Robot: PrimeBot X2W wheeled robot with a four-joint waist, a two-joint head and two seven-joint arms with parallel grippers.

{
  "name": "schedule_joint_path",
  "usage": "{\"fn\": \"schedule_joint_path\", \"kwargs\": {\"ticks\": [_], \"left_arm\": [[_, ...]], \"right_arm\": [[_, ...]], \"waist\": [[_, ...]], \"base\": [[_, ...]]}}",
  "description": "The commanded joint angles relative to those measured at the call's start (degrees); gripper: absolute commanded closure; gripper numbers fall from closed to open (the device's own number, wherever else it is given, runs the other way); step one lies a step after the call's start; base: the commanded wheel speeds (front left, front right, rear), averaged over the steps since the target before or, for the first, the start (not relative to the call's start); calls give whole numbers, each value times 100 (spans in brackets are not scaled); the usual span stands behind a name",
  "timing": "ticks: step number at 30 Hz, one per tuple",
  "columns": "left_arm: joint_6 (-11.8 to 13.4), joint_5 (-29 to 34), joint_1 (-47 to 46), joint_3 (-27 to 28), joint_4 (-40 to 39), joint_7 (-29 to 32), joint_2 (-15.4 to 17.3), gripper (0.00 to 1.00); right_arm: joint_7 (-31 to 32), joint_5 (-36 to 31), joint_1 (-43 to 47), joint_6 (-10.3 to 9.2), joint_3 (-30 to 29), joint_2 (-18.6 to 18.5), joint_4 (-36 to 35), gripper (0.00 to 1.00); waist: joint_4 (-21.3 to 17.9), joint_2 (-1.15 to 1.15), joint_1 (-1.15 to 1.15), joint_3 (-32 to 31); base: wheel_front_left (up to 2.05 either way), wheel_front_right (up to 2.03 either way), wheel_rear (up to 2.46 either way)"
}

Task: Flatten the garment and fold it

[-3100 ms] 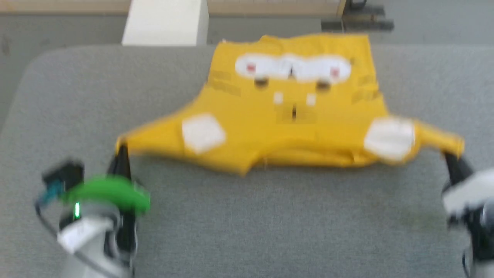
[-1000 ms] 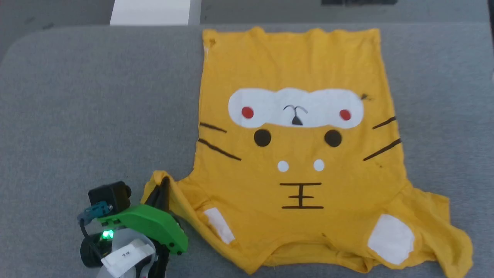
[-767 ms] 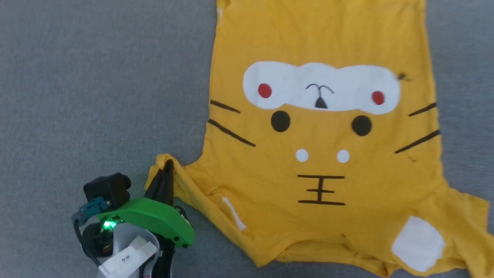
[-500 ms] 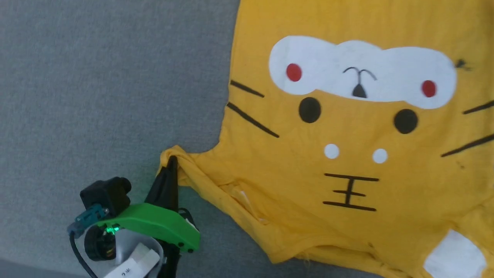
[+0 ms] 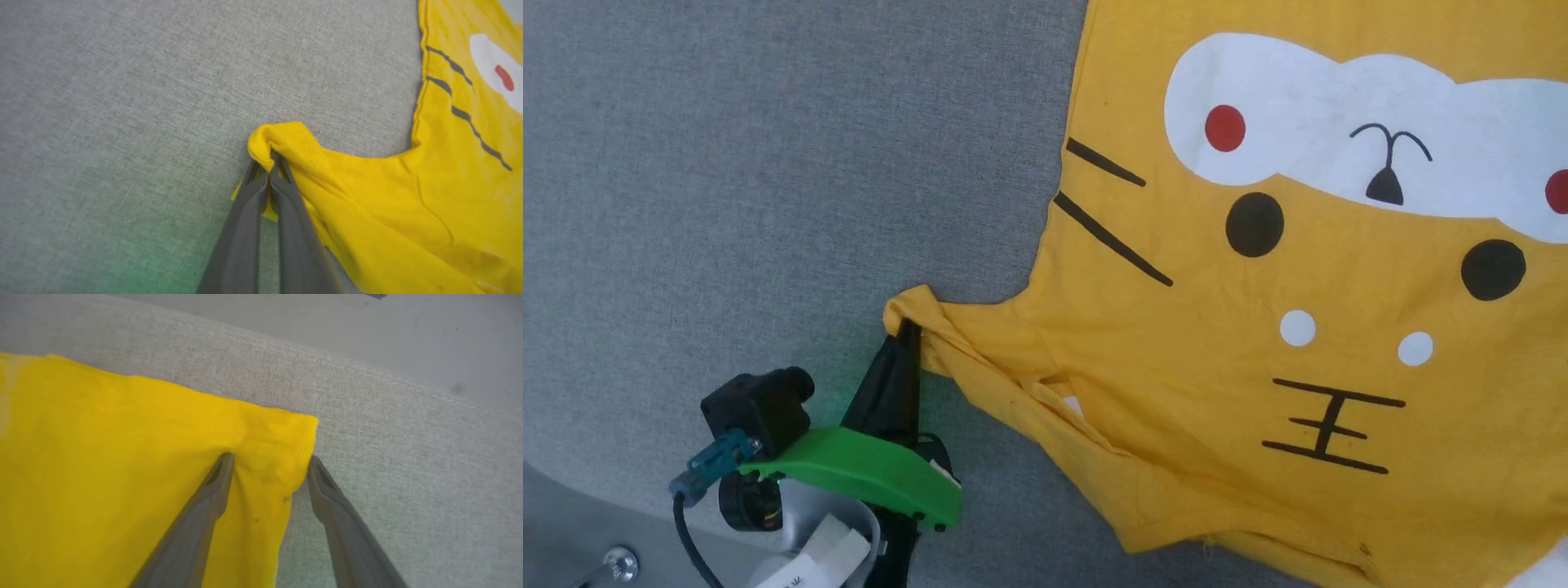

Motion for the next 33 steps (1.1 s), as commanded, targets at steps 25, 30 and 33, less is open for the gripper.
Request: {"fn": "schedule_joint_path", "kwargs": {"ticks": [25,30,33], "left_arm": [[218,-174,350,424,662,458,461,100],[207,-273,527,430,841,437,442,100],[199,-321,571,433,891,447,436,100]], "right_arm": [[-995,1714,4719,-6,-307,-143,-2774,100],[-1165,1895,6862,-6,-206,1074,-2965,100],[-1221,1909,7335,-6,-75,1528,-2756,100]], "waist": [[-2185,0,0,-2866],[-2343,0,0,-3080],[-2324,0,0,-3120]], "base": [[0,0,0],[0,0,0],[0,0,0]]}}
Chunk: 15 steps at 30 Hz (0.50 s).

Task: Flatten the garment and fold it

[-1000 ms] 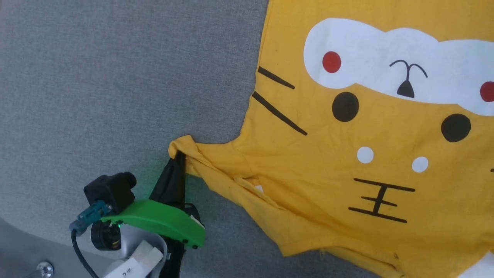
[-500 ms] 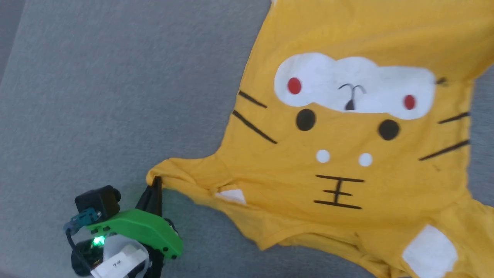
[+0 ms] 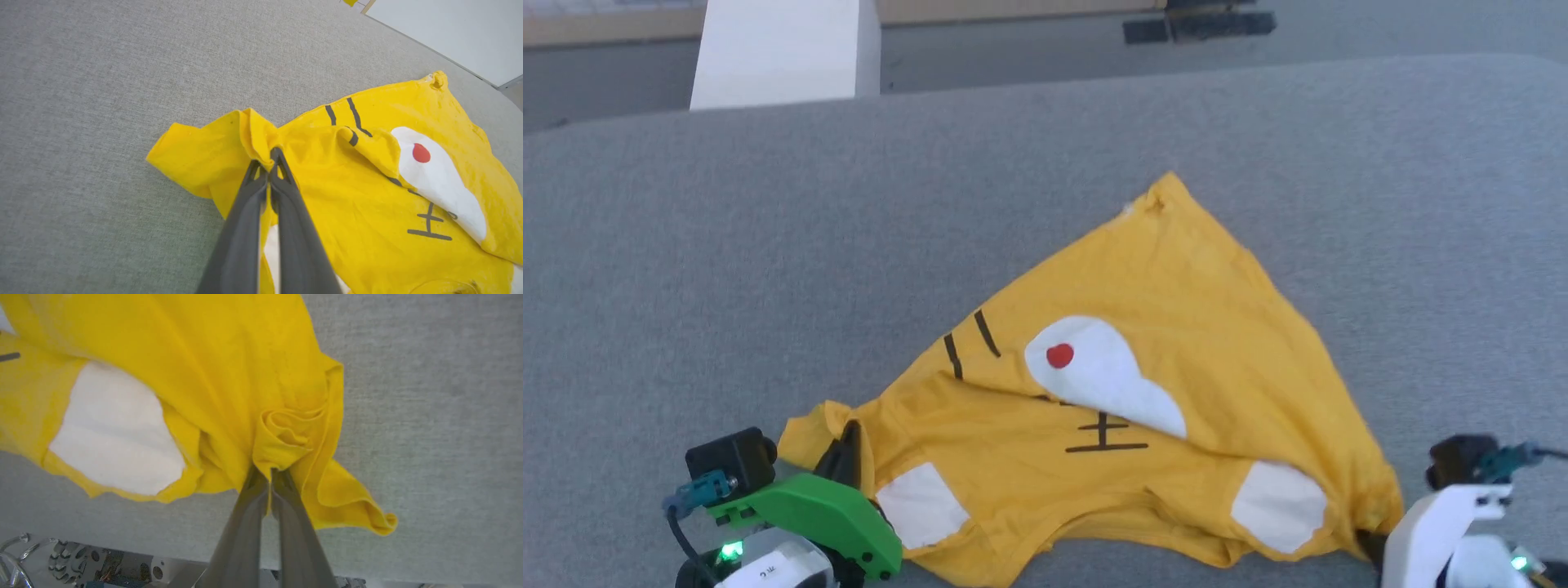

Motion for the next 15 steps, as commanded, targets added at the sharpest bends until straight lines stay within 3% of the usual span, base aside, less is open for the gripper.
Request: {"fn": "schedule_joint_path", "kwargs": {"ticks": [1,3,4,5,11,15], "left_arm": [[-17,-70,58,16,33,7,21,100],[-28,-105,80,29,70,5,21,100],[-29,-113,89,39,85,1,28,100],[-33,-125,102,47,100,0,35,100],[-26,-141,154,76,123,-24,68,100],[-31,-143,157,54,93,-28,70,100]], "right_arm": [[-28,43,150,-8,44,161,169,100],[-261,71,190,-8,-66,335,208,100],[-380,146,171,-8,-144,408,191,61],[-553,219,129,-8,-254,463,126,0],[-1702,386,-223,-8,-750,358,-616,0],[-2350,418,-650,-8,-775,260,-1088,0]], "waist": [[-253,0,1,-330],[-239,0,1,-361],[-236,0,1,-383],[-229,0,1,-412],[-172,0,1,-543],[-97,0,1,-524]], "base": [[0,0,0],[0,0,0],[0,0,0],[0,0,0],[0,0,0],[0,0,0]]}}
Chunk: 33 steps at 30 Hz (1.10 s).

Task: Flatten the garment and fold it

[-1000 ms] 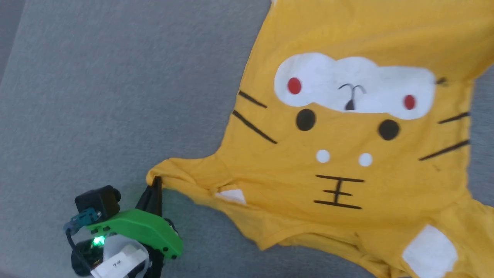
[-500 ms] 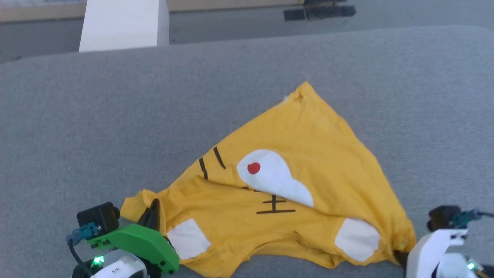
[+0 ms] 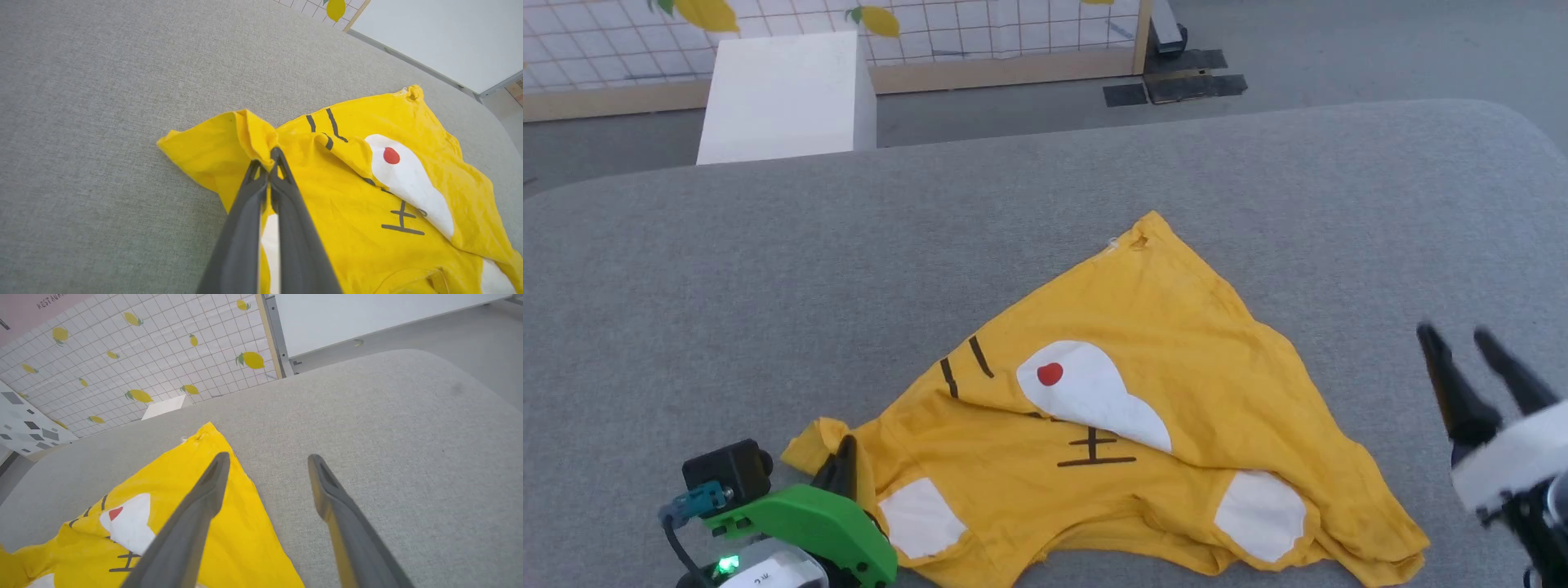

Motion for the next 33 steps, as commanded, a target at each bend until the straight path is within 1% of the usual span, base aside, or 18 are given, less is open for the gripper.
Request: {"fn": "schedule_joint_path", "kwargs": {"ticks": [1,4,6,8,11,14,19,22,25,28,33], "left_arm": [[-25,1,35,-7,-21,-28,41,100],[-23,24,-10,-33,-64,-32,45,100],[-28,45,-71,-61,-86,-12,55,100],[-39,86,-166,-122,-108,29,67,100],[-43,147,-327,-181,-159,61,77,100],[-53,189,-476,-243,-207,64,54,100],[-83,251,-689,-383,-273,-3,-49,100],[-102,269,-775,-458,-323,-60,-121,100],[-107,289,-819,-495,-347,-113,-158,100],[-139,272,-856,-549,-351,-159,-213,100],[-163,244,-889,-608,-302,-215,-283,100]], "right_arm": [[-146,23,-269,-8,89,-54,-71,0],[-243,-11,-802,-8,346,-217,7,0],[-276,-87,-1289,-8,591,-346,182,0],[-269,-153,-1834,-8,822,-461,511,0],[-64,-317,-2711,-8,1283,-629,1239,0],[366,-546,-3456,-8,1769,-797,2025,0],[1468,-934,-4484,-8,2462,-1030,3235,0],[1999,-1141,-4900,-8,2836,-1163,3712,0],[2298,-1258,-5147,-8,3153,-1239,4031,0],[2488,-1270,-5204,-8,3355,-1263,4332,0],[2539,-1048,-5067,-8,3654,-1258,4684,0]], "waist": [[66,0,0,61],[157,0,0,191],[254,0,0,318],[385,0,0,498],[600,0,0,785],[831,0,0,1050],[1255,0,0,1463],[1441,0,0,1679],[1546,0,0,1825],[1642,0,0,1902],[1687,0,0,1927]], "base": [[0,0,0],[0,0,0],[0,0,0],[0,0,0],[0,0,0],[0,0,0],[0,0,0],[0,0,0],[0,0,0],[0,0,0],[0,0,0]]}}
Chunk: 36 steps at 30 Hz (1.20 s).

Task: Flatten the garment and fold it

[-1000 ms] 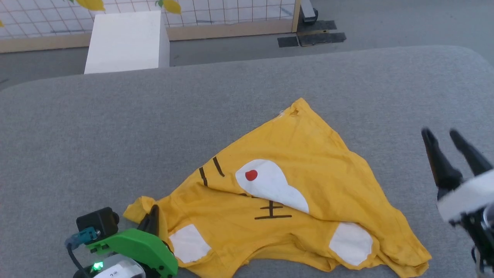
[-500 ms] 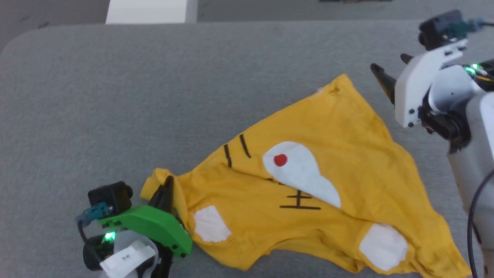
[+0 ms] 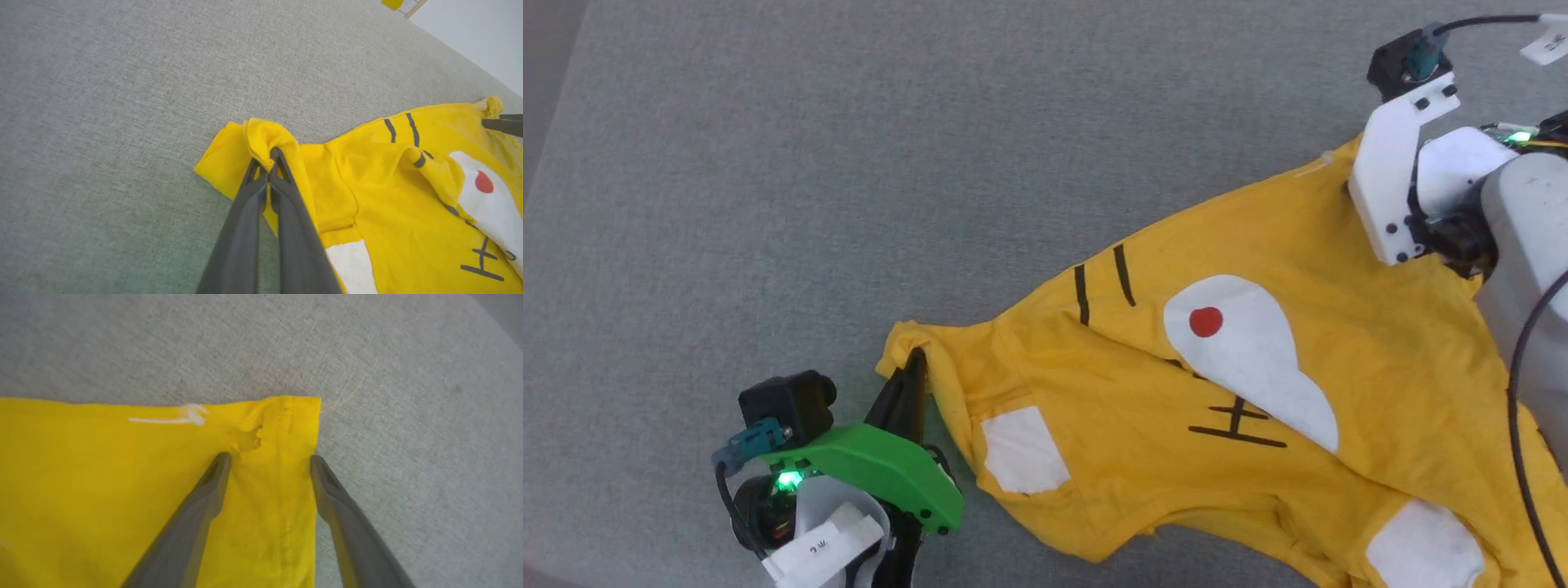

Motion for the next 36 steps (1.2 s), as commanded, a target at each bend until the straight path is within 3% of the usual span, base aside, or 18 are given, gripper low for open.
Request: {"fn": "schedule_joint_path", "kwargs": {"ticks": [1,2,3,4,7,12,19,24,29,32,36], "left_arm": [[-23,-27,-111,6,42,-44,-34,100],[-27,-34,-105,7,69,-47,-31,100],[-29,-41,-98,13,96,-55,-26,100],[-28,-45,-93,23,120,-59,-16,100],[-30,-55,-69,64,180,-62,34,100],[-3,-119,86,141,220,-94,71,100],[59,-219,452,227,199,-102,129,100],[91,-255,579,243,161,-79,154,100],[112,-337,713,328,109,-96,182,100],[36,-438,745,362,138,-101,199,100],[-214,-577,579,405,208,-39,347,100]], "right_arm": [[78,198,190,-6,88,66,253,0],[148,272,216,-6,97,76,318,0],[170,342,220,-6,110,81,347,64],[113,409,211,-6,96,82,338,100],[-142,573,209,-6,-46,59,295,100],[-1086,1037,504,-6,-819,81,-24,100],[-1705,1685,2132,-6,-1913,121,-1585,100],[-1392,1937,3776,-6,-2672,362,-2842,100],[-770,2137,5238,-6,-3128,876,-3776,100],[-340,2271,5756,-6,-3198,1092,-4139,100],[153,2343,5670,-6,-3077,896,-4659,100]], "waist": [[114,0,0,86],[96,0,0,51],[65,0,0,1],[34,0,0,-58],[-96,0,0,-298],[-374,0,0,-835],[-979,0,0,-1536],[-1238,0,0,-1781],[-1386,0,0,-1897],[-1402,0,0,-1934],[-1439,0,0,-1927]], "base": [[0,0,0],[0,0,0],[0,0,0],[0,0,0],[0,0,0],[0,0,0],[0,0,0],[0,0,0],[0,0,0],[0,0,0],[0,0,0]]}}
